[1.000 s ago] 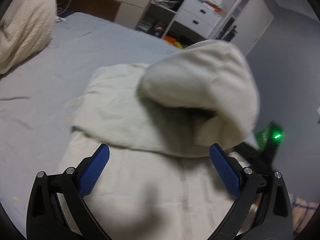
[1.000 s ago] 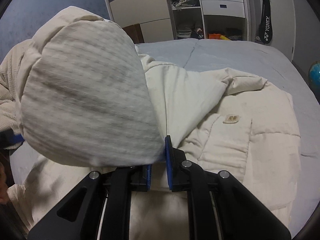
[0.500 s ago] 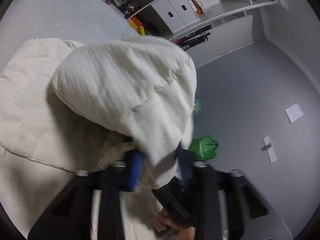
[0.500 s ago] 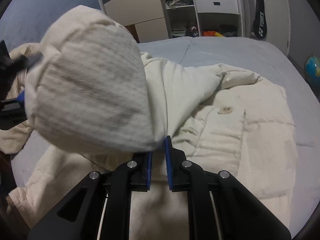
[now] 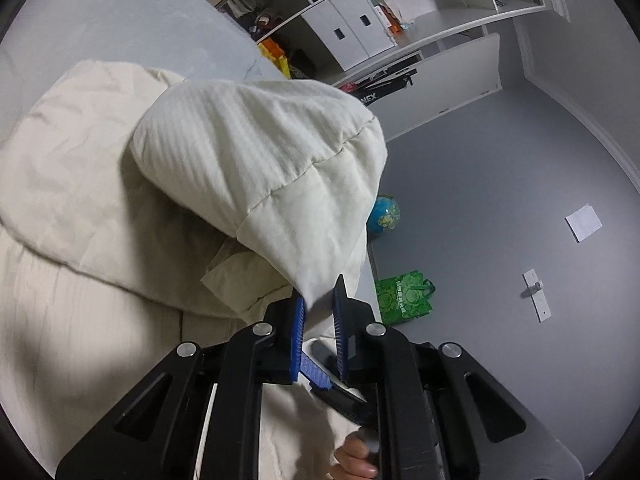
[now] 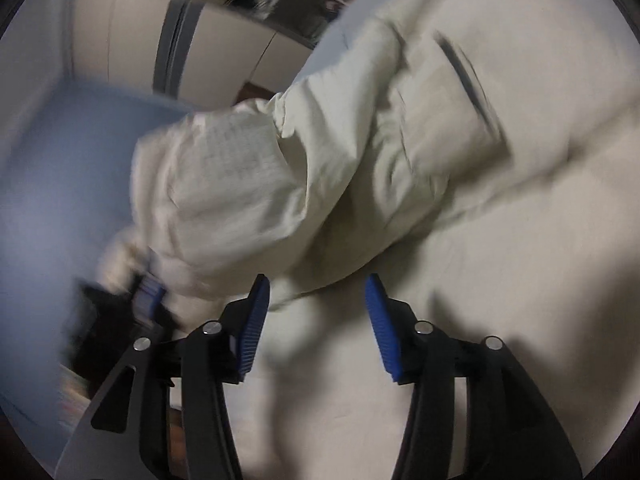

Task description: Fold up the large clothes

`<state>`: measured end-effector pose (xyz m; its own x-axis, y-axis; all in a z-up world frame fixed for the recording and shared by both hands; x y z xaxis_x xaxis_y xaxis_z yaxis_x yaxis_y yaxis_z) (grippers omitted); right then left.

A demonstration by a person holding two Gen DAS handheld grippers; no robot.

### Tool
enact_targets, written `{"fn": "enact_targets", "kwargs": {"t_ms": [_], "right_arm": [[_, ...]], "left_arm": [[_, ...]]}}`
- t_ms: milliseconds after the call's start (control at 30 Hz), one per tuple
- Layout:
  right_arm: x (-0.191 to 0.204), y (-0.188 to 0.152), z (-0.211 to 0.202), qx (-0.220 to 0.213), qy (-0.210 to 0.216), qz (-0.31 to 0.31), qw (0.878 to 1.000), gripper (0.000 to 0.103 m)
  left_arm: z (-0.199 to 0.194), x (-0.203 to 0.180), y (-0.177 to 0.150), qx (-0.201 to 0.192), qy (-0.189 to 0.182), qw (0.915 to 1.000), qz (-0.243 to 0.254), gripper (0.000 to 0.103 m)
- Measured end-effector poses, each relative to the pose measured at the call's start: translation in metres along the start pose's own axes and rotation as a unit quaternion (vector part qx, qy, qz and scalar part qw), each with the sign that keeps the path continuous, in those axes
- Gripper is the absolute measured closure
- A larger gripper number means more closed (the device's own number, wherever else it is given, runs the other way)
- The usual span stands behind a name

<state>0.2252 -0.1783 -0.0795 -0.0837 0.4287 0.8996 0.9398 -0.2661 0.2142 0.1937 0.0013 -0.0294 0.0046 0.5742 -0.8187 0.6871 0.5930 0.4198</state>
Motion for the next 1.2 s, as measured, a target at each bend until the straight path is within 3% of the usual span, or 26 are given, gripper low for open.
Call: {"fn": "enact_targets", "kwargs": {"t_ms": [100,200,433,467,533,567,600,667,800,900,1033,1100,1200], "right_arm": [[-0.009,0.003,-0.006,-0.027,0.065,0.087,0.994,0.041],[-0.009,0.013,-0.004,-0.044,0.102,0.134,0.985,0.032],[0.012,0.022,0.048,-0.003,0.129,0.193,0.973,0.031],[0.015,0.027,0.054,-0.006,0.138,0.202,0.970,0.033],[0.027,0.044,0.056,-0.025,0.154,0.196,0.968,0.070],[0.039,0.057,0.053,-0.034,0.151,0.166,0.974,0.087],[0.051,0.068,0.050,-0.044,0.147,0.137,0.979,0.091],[0.088,0.092,0.034,-0.068,0.140,0.041,0.987,0.095],[0.108,0.110,0.014,-0.085,0.112,-0.053,0.989,0.096],[0.072,0.108,0.002,-0.082,0.119,-0.036,0.989,0.096],[0.015,0.083,0.001,-0.053,0.095,-0.005,0.994,0.096],[-0.011,0.066,0.007,-0.034,0.064,-0.002,0.997,0.096],[-0.023,0.056,0.009,-0.029,0.049,-0.013,0.998,0.096]], "left_arm": [[0.002,0.004,0.001,0.002,0.008,1.0000,0.003,0.091],[0.004,0.002,0.002,0.003,0.010,0.9999,0.008,0.091],[0.004,-0.003,0.003,0.000,0.004,0.9999,0.010,0.092],[0.003,-0.003,0.005,-0.001,0.006,0.9999,0.010,0.094],[0.003,0.003,0.005,-0.001,0.013,0.9999,0.007,0.094],[0.005,0.005,0.007,0.000,0.018,0.9998,0.004,0.094],[0.008,0.009,0.009,0.003,0.026,0.9997,-0.002,0.095],[0.016,0.010,0.010,0.008,0.021,0.9997,-0.011,0.095],[0.031,-0.004,-0.005,0.026,0.006,0.9996,0.002,0.094],[0.051,0.006,-0.034,0.066,0.026,0.9975,0.009,0.096],[0.073,0.054,-0.078,0.124,0.093,0.9880,0.007,0.097],[0.071,0.072,-0.090,0.133,0.112,0.9847,0.001,0.098],[0.052,0.072,-0.093,0.126,0.105,0.9864,0.015,0.097]]}}
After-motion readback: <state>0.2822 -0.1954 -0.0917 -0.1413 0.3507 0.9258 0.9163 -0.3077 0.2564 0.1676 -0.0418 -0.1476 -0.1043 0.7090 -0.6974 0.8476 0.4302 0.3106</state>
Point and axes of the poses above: each gripper's, at about its wrist camera, not at the fingertips, and z roughly the way its jaws point, x to its left, y to its top, the point moved 8 cm from there along z, roughly the way its jaws point
